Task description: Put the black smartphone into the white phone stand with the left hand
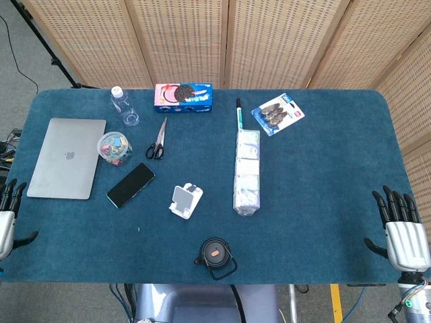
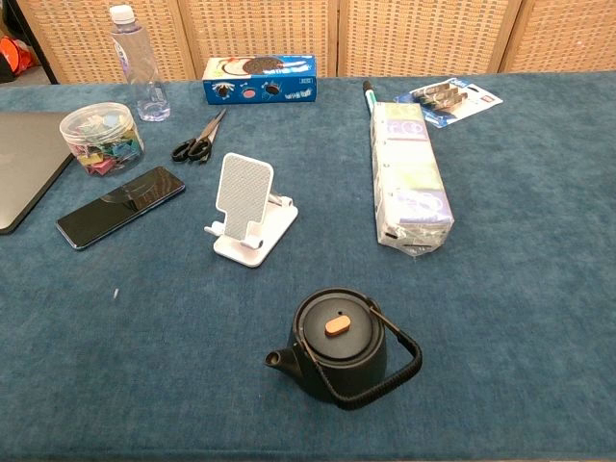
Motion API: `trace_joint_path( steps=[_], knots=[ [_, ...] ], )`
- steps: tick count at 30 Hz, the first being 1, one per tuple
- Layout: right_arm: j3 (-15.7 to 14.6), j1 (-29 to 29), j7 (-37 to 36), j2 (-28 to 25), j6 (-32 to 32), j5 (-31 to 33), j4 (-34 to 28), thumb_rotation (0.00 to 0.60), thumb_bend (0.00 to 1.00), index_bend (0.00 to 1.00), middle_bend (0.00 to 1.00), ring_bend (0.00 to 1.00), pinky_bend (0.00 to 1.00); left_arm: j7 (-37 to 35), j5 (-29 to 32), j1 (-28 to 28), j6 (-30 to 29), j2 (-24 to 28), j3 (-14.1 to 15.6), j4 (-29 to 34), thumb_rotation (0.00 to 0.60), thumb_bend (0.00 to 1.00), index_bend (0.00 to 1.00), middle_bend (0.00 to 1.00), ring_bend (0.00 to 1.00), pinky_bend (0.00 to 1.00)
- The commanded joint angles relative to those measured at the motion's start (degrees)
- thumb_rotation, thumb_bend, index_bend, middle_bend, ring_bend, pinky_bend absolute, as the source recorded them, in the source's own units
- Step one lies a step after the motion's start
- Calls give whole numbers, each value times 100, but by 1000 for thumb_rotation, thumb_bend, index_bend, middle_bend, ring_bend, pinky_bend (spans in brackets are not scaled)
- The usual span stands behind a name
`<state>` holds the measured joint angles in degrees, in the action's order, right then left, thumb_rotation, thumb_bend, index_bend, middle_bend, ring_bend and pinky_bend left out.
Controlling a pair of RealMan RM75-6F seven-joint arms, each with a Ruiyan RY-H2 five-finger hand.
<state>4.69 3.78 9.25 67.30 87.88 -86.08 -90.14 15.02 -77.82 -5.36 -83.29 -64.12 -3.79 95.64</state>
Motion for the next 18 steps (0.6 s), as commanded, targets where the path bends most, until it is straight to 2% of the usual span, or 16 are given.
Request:
trace_joint_path(
  steps=[1, 7, 12, 16, 18],
  knots=[
    [-7, -8, 8, -4, 15, -17, -15, 600, 0, 0, 0, 0, 0, -21, -45, -44, 106, -4, 47, -66, 600, 0, 0, 0, 0, 0],
    [-4, -21, -19, -29, 49, -38, -46, 600, 0, 0, 0, 0, 0, -63, -63, -118, 285, -25, 88, -177, 600, 0, 0, 0, 0, 0],
    [30, -38, -100, -71, 70, 10, -52, 600, 0, 0, 0, 0, 0, -242, -247, -308, 448, -121, 51, -515, 600, 0, 0, 0, 0, 0],
    [67, -28, -154, -91, 6, 115, -46, 600, 0, 0, 0, 0, 0, -392, -723, -678, 574, -401, -13, -1330, 600, 0, 0, 0, 0, 0],
    [90, -25, -169, -101, -18, 171, -54, 600, 0, 0, 0, 0, 0, -551, -1046, -942, 592, -646, -62, -1958, 600, 0, 0, 0, 0, 0]
  ],
)
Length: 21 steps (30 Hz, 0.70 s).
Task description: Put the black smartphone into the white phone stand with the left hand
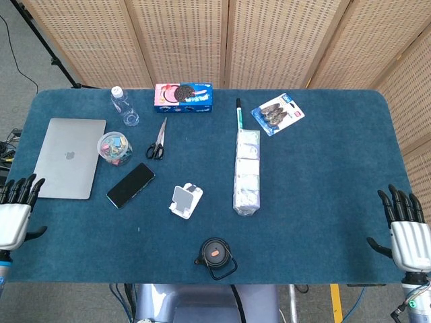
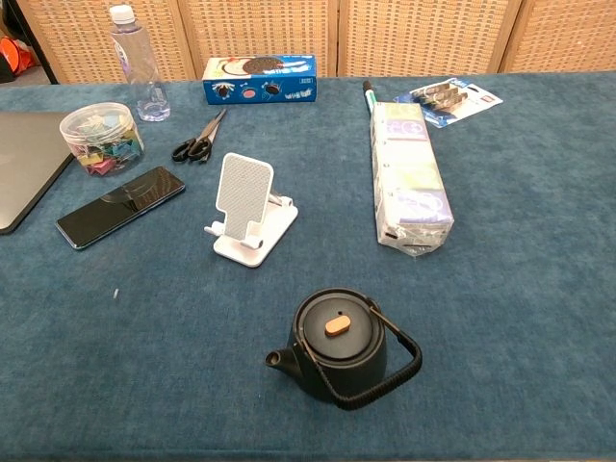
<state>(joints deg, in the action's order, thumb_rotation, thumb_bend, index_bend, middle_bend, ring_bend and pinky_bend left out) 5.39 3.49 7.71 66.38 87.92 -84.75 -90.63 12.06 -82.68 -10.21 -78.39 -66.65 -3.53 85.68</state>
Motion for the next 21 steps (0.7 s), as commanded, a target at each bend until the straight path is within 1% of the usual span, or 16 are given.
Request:
trace_joint_path(
  steps=[1, 5, 7, 10, 12, 16, 21],
  knots=[
    [40, 14, -7, -8, -34, 67, -7, 600, 0, 0, 0, 0, 0, -381, -772, -676, 120, -589, -138, -1371, 600, 0, 0, 0, 0, 0],
    [77, 46, 40, 24, -115, 173, 23, 600, 0, 0, 0, 0, 0, -815, -1240, -1339, 210, -1333, -227, -2716, 600, 0, 0, 0, 0, 0],
    [99, 68, 40, 41, -194, 264, 62, 600, 0, 0, 0, 0, 0, -921, -1340, -1597, 297, -1687, -229, -3328, 600, 0, 0, 0, 0, 0],
    [136, 93, 31, 54, -297, 406, 123, 600, 0, 0, 0, 0, 0, -1041, -1339, -1910, 554, -2111, -227, -4011, 600, 0, 0, 0, 0, 0],
    [168, 111, 8, 60, -352, 489, 154, 600, 0, 0, 0, 0, 0, -1076, -1348, -2120, 708, -2391, -213, -4418, 600, 0, 0, 0, 0, 0],
    [213, 140, -18, 72, -424, 597, 178, 600, 0, 0, 0, 0, 0, -1157, -1404, -2385, 776, -2871, -137, -5078, 600, 0, 0, 0, 0, 0],
    [241, 182, -8, 100, -532, 712, 215, 600, 0, 0, 0, 0, 0, -1228, -1386, -2578, 773, -3333, -73, -5654, 600, 0, 0, 0, 0, 0]
  ],
)
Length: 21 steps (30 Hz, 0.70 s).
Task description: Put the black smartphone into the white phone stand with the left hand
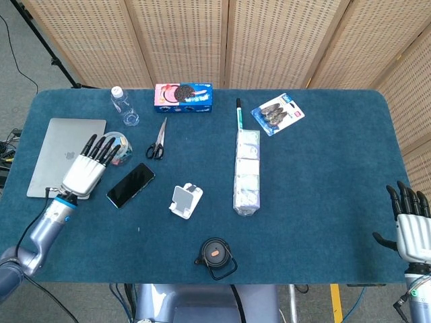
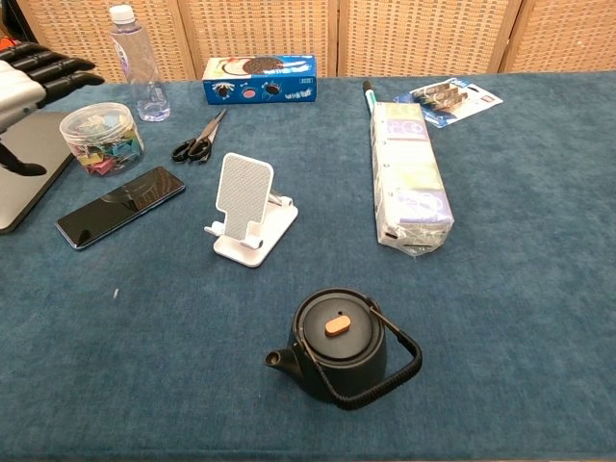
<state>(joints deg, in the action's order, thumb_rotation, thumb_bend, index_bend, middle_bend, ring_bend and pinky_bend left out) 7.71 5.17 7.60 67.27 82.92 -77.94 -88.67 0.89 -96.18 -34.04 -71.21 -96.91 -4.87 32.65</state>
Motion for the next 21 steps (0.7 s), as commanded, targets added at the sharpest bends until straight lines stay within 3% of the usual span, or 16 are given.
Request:
trace_joint_path(
  steps=[1, 21],
  knots=[
    [12, 24, 2, 20, -59, 57, 35, 600, 0, 0, 0, 0, 0, -135, -42, -226, 48, -385, 93, -466, 600, 0, 0, 0, 0, 0],
    [46, 70, -185, -16, -219, 216, 57, 600, 0, 0, 0, 0, 0, -300, 44, -382, 309, -1138, 495, -1604, 600, 0, 0, 0, 0, 0]
  ],
)
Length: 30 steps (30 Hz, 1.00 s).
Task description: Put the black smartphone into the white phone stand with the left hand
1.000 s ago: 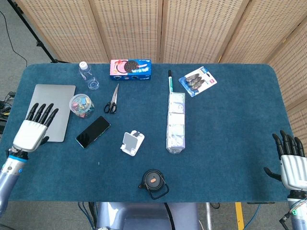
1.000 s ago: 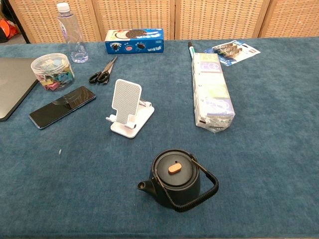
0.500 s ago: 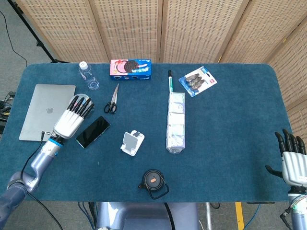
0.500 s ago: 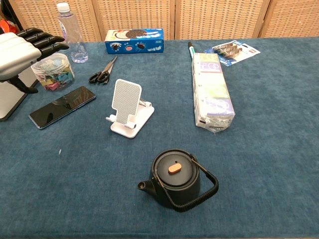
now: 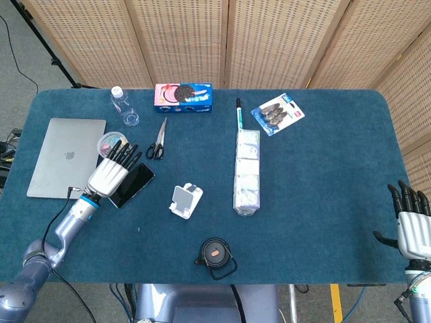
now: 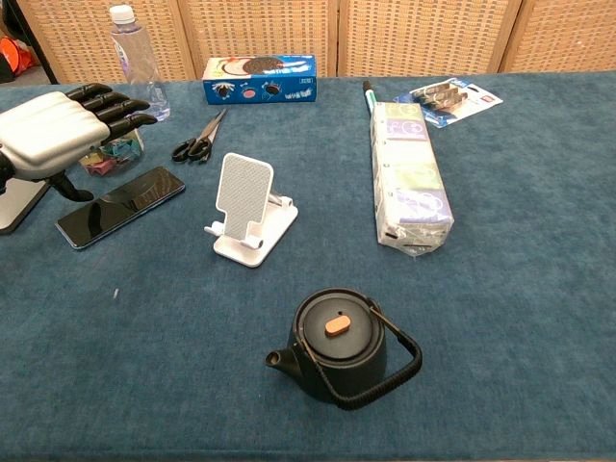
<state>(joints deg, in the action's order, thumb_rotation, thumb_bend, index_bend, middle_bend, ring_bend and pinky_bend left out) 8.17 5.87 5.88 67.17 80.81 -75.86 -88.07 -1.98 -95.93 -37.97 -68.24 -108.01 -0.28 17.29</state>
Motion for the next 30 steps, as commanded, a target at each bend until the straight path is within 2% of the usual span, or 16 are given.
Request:
trace_joint_path(
  steps=[1, 14, 30],
  knots=[
    [0, 0, -25, -12, -15, 14, -2, 600, 0, 0, 0, 0, 0, -18, 33, 19, 30, -40, 50, -106, 600, 0, 0, 0, 0, 0],
    [7, 7, -75, -36, -13, 27, -32, 600, 0, 0, 0, 0, 0, -78, 119, 78, 109, -216, 181, -335, 600, 0, 0, 0, 0, 0],
    [4, -1, -120, -82, 4, 31, -105, 600, 0, 0, 0, 0, 0, -154, -12, 117, -211, -231, 446, -132, 600, 0, 0, 0, 0, 0]
  ],
)
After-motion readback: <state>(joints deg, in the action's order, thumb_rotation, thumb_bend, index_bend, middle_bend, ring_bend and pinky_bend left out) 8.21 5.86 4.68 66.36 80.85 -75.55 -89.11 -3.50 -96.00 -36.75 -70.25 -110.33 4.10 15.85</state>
